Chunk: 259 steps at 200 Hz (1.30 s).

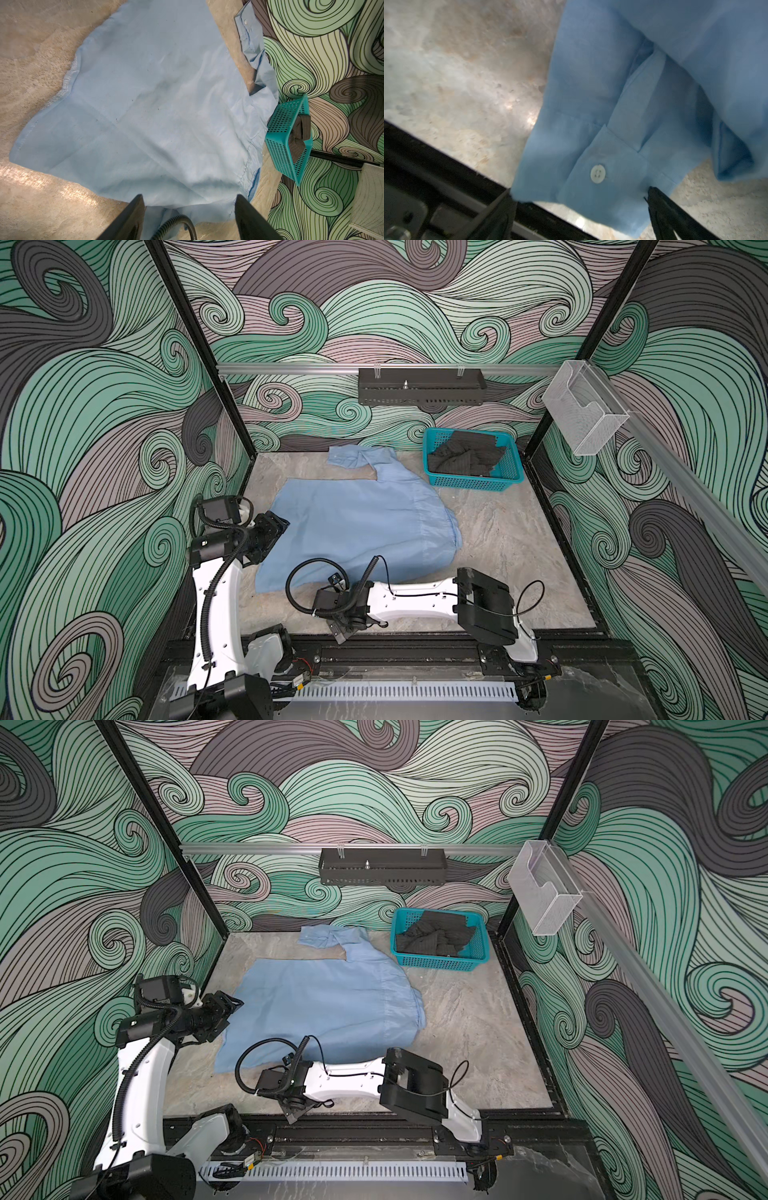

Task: Fold and stack the long sleeve shirts
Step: 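Grasp the blue sleeve cuff with the right gripper and lift it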

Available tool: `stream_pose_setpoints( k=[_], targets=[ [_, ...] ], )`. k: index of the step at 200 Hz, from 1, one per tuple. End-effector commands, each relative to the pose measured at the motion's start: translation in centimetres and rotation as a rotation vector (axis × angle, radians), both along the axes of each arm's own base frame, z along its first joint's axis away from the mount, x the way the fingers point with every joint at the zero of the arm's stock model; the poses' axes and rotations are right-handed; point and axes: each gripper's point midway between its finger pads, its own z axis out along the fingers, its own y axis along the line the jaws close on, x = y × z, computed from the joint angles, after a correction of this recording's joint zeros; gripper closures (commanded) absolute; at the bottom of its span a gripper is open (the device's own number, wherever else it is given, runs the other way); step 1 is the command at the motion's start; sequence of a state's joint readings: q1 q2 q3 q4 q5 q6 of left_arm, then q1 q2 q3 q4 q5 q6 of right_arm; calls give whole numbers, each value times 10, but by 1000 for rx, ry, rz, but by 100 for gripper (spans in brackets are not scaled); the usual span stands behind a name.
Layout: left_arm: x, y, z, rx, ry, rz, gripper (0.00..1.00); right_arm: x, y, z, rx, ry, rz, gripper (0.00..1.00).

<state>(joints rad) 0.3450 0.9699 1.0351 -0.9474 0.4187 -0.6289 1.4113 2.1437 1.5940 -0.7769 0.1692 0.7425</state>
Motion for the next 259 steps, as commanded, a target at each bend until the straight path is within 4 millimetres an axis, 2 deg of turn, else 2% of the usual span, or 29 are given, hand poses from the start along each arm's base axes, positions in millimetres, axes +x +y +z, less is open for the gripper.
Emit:
stream_pose_setpoints(
  k=[1, 12, 20, 26, 40, 50, 69, 89, 106, 121, 140, 167, 198, 216, 241, 259],
  targets=[
    [-2, 7, 14, 14, -13, 46, 29, 15, -8, -5, -39, -25, -23, 7],
    [-2, 7, 15, 13, -15, 47, 29, 21, -13, -5, -48, -39, -35, 14],
    [-1, 7, 17, 15, -18, 47, 29, 25, -16, -2, -45, -40, -44, 26],
    [-1, 7, 17, 14, -19, 47, 29, 27, -19, 0, -44, -40, -46, 38],
    [0, 6, 17, 9, -20, 43, 29, 31, -22, 13, -25, -56, -38, 82],
    [1, 5, 17, 3, -21, 38, 29, 31, -26, 29, -8, -72, -19, 100],
    [4, 2, 16, -6, -26, 12, 29, 21, -36, 70, 38, -66, 46, 100],
    [11, -5, 12, -41, -47, -35, 29, 5, -54, 133, 117, -84, 129, 100],
    [16, -9, -2, -60, -24, -57, 31, -4, -75, 181, 187, -109, 155, 100],
    [18, -10, -19, -57, 20, -81, 32, -7, -96, 215, 221, -153, 149, 100],
    [20, -14, -44, -48, 90, -120, 33, -10, -113, 252, 295, -196, 156, 100],
    [20, -21, -75, -76, 207, -170, 36, -10, -124, 297, 389, -269, 183, 100],
    [20, -20, -78, -58, 198, -170, 36, -5, -131, 348, 474, -376, 213, 100],
    [20, -20, -75, -54, 191, -171, 36, 8, -127, 355, 442, -443, 229, 100],
    [18, -21, -79, -61, 199, -172, 35, 32, -116, 331, 337, -431, 254, 100],
    [16, -22, -82, -62, 210, -177, 35, 33, -105, 316, 292, -404, 308, 100]
  ],
)
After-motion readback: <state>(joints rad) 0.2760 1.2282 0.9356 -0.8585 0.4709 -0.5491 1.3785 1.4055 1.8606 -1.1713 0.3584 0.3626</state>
